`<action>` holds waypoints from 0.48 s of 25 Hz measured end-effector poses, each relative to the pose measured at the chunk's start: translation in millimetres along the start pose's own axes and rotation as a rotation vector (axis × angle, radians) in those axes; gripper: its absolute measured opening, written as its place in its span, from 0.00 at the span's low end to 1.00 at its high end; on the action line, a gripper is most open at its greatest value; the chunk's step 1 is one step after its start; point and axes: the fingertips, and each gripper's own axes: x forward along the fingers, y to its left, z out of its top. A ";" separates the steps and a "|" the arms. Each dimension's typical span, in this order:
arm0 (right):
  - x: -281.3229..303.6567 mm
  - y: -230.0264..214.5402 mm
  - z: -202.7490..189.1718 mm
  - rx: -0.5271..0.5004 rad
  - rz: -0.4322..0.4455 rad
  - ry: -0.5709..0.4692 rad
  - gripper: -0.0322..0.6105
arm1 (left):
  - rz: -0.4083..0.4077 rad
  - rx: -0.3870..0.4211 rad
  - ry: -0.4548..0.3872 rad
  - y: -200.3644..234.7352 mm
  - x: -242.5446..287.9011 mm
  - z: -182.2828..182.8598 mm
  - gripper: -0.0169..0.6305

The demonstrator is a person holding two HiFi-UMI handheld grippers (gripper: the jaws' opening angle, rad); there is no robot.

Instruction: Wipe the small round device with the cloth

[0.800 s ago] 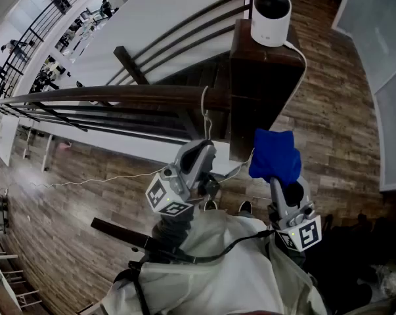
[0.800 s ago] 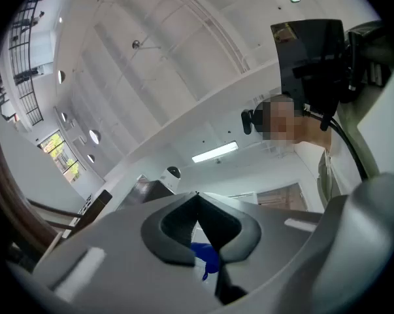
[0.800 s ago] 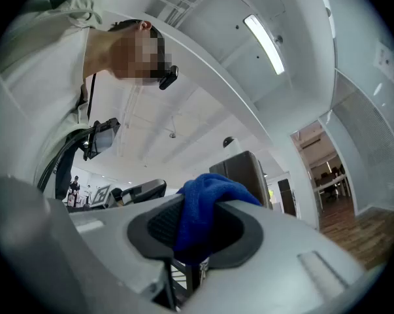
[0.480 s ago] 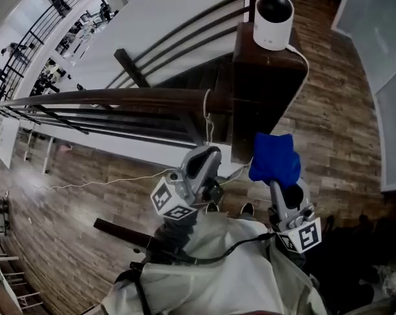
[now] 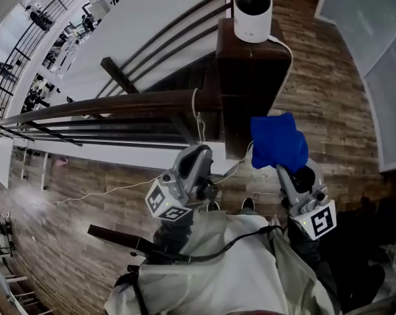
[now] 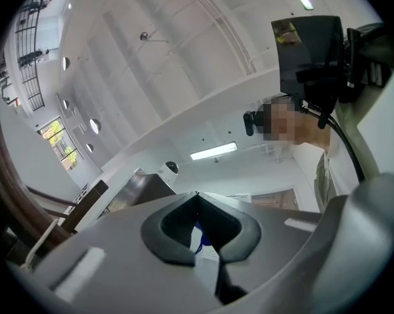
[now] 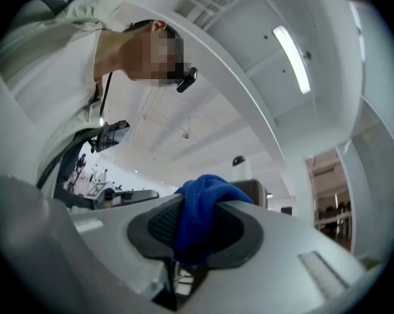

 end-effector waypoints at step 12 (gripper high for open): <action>167.2 -125.6 153.0 -0.541 -0.028 0.029 0.18 | 0.011 0.037 -0.023 -1.3 -14.2 29.7 0.03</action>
